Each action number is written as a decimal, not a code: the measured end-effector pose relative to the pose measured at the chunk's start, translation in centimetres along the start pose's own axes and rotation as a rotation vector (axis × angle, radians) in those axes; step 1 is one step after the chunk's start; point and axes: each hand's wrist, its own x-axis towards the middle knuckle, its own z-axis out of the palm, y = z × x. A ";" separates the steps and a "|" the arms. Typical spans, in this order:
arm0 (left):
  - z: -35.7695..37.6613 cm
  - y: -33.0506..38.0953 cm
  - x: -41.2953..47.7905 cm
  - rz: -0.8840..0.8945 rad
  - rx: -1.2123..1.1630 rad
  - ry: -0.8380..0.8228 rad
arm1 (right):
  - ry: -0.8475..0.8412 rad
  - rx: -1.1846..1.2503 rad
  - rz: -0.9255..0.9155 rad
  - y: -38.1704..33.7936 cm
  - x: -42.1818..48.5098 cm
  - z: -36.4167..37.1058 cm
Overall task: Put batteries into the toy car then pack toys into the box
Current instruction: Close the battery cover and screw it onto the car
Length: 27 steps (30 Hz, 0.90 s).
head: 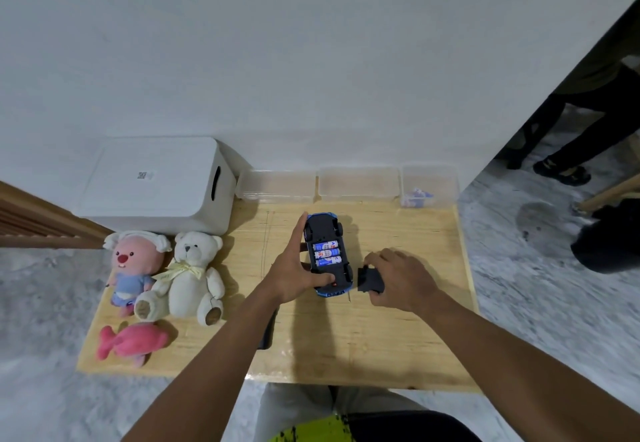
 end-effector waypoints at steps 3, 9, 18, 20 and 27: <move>-0.2 -0.1 -0.1 0.000 -0.014 -0.014 | 0.007 -0.017 0.012 -0.3 0.2 -0.3; -0.8 0.6 -0.1 0.002 -0.012 -0.062 | 0.149 0.389 0.200 0.9 1.4 -4.3; -1.7 4.0 1.0 0.070 -0.022 -0.124 | 0.177 0.337 -0.140 -1.1 4.0 -13.4; -2.0 4.9 1.3 0.092 -0.013 -0.129 | 0.166 0.258 -0.191 -2.1 4.5 -14.5; -3.0 7.0 2.3 0.119 -0.002 -0.118 | 0.233 0.155 -0.278 -2.7 5.7 -15.8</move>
